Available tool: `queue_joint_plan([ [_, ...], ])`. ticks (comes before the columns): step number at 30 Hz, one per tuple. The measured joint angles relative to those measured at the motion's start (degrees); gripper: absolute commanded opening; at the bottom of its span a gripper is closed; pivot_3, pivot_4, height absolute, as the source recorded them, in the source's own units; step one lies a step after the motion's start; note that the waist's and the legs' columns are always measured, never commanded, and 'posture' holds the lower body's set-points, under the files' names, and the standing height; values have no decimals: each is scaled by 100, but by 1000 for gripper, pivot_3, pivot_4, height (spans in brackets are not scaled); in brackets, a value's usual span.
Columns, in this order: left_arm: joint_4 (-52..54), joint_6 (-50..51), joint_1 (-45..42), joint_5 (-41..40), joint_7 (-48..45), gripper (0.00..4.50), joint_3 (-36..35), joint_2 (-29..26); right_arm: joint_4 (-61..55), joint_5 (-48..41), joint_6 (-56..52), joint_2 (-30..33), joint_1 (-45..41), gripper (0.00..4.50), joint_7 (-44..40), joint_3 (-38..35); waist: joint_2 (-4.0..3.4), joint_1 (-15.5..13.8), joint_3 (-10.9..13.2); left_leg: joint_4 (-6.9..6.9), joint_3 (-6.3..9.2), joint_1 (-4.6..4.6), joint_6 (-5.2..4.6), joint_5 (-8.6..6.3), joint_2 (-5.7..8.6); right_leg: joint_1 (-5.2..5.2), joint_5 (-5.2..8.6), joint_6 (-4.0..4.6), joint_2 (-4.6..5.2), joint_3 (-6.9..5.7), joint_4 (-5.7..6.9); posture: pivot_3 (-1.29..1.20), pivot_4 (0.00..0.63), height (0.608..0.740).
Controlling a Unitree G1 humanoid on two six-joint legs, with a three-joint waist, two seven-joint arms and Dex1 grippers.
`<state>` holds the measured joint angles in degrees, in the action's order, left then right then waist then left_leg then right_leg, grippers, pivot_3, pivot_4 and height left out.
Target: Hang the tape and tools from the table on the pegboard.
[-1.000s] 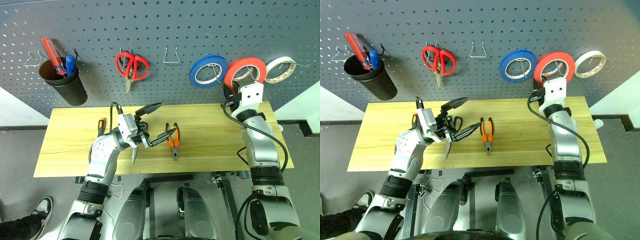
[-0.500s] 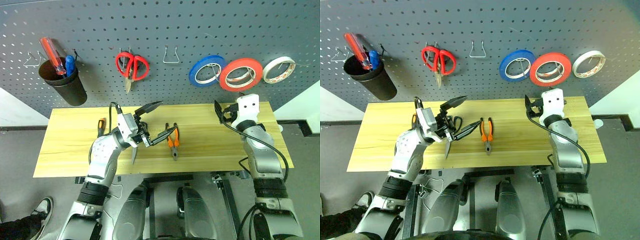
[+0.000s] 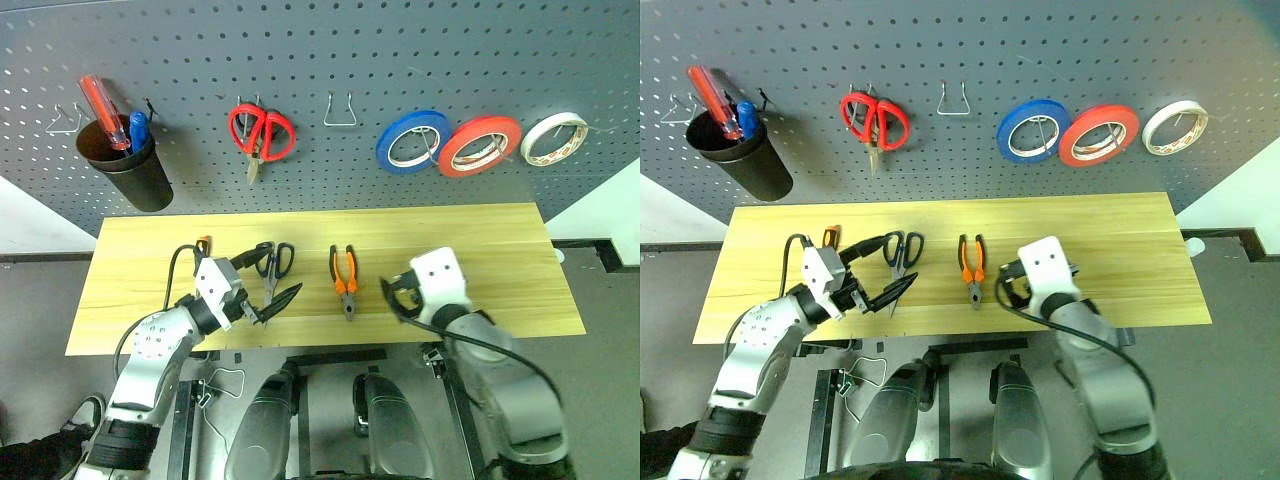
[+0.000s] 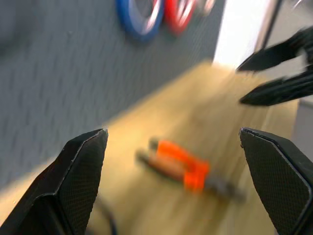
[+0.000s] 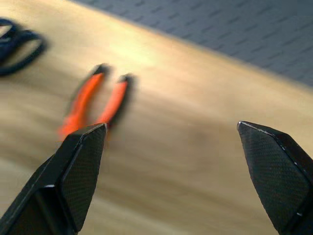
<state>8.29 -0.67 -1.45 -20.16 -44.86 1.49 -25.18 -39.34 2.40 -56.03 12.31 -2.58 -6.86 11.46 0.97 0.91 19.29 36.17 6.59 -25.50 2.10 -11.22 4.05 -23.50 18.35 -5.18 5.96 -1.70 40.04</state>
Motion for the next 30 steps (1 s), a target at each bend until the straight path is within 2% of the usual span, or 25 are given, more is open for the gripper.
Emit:
queue_joint_plan([
  [5, 483, 537, 106, -72, 138, 4500, -25, -73, 585, 405, -3, -865, -505, 4477, 813, 286, 1, -2, -2, -5, 1, 2, 1, 0, -1, -3, 0, 1, -2, 0, -2, 18, 320, 703],
  [11, 796, 972, 329, -165, 230, 4500, -126, -208, 1485, 705, 291, -1509, -803, 4477, 1427, 514, 0, 25, 0, -24, -4, -2, 1, 0, -1, -15, 1, 1, 0, 1, -4, 28, 343, 703],
  [19, 1290, 1369, 655, -247, 347, 4500, -254, -308, 1714, 513, -32, -1548, -861, 4477, 2066, 405, -2, 16, 5, -21, -3, -4, 0, 0, -3, -16, 5, 7, 2, 2, -5, 22, 375, 703],
  [25, 1759, 1568, 861, -631, 310, 4500, -515, -439, 1721, -32, -434, -1552, -981, 4477, 2015, 675, -5, 65, 37, -26, -4, -31, -1, -1, -10, -43, 9, 15, -1, 3, -4, 18, 407, 703],
  [30, 1821, 1644, 1396, -658, 271, 4500, -850, -685, 1834, -402, -605, -1680, -1401, 4477, 1889, 956, -7, 182, 47, -22, -8, -88, -2, 0, -10, -97, 7, 14, -1, 4, -2, 20, 420, 703],
])
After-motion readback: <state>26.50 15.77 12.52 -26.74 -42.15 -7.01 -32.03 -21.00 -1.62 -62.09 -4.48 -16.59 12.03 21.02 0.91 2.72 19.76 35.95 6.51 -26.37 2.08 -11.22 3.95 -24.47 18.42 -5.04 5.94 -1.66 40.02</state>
